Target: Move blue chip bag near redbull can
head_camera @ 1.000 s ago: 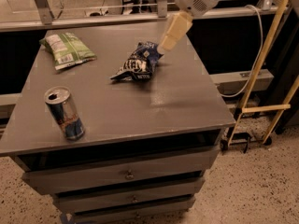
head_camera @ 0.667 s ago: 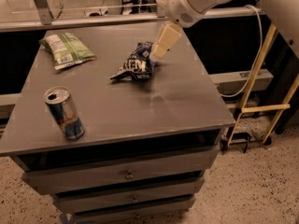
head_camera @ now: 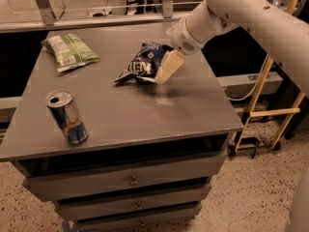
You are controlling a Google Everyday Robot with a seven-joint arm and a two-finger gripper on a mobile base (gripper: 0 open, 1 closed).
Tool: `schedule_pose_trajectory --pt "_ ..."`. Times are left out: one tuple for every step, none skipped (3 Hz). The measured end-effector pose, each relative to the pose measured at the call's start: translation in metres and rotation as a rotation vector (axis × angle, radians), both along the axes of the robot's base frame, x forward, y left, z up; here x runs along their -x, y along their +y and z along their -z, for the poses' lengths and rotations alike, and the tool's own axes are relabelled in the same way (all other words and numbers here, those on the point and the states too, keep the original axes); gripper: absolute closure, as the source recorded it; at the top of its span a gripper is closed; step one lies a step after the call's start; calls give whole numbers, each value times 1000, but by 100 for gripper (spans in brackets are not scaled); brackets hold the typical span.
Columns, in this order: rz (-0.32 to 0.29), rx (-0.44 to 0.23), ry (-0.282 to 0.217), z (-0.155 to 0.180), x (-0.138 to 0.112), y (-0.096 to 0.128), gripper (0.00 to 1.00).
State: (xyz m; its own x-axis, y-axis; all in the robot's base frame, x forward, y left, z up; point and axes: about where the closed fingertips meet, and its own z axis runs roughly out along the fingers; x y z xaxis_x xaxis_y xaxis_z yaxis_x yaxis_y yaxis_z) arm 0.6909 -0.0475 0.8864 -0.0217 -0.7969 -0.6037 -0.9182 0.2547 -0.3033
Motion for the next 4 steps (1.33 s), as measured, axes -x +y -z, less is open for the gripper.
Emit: schedule_pose_trajectory --pt "-9 -31 27 17 2 4 18" --pt "-25 -59 42 25 5 9 41" --pt "-32 -74 56 33 10 10 64" --pt "-28 -85 67 38 14 8 87"
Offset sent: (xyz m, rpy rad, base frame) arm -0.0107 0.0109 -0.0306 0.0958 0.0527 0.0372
